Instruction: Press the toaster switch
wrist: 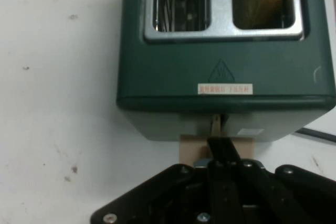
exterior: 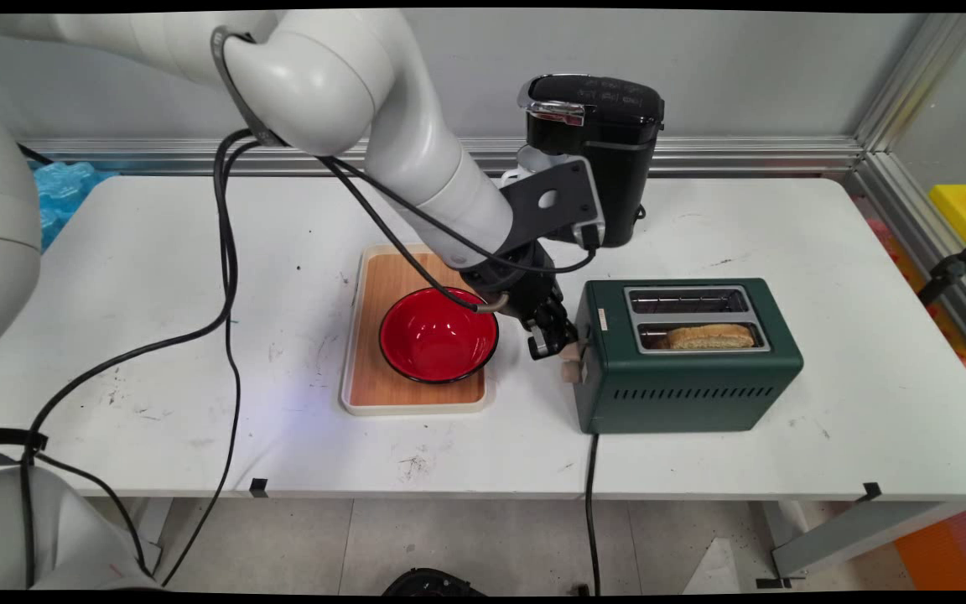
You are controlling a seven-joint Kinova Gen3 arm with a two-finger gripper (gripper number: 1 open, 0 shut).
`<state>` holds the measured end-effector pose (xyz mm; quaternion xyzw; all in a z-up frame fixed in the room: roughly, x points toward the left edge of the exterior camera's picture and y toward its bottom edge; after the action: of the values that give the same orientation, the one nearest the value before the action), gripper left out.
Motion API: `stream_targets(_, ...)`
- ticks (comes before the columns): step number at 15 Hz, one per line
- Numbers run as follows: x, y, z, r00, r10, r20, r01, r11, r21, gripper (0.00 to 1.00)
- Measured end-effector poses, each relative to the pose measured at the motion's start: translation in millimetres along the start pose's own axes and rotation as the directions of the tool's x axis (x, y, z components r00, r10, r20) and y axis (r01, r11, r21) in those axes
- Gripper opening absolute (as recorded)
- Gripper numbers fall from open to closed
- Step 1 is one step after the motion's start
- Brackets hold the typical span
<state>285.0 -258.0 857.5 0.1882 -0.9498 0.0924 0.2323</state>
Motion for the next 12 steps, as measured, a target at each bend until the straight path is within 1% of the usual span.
stream_targets(7,-8.7,0.7,14.6,1.0,0.002,-0.005,-0.002,1.0,-0.006,0.0)
stream_targets(12,-14.0,1.8,18.5,1.0,0.002,-0.004,-0.002,1.0,-0.012,0.0)
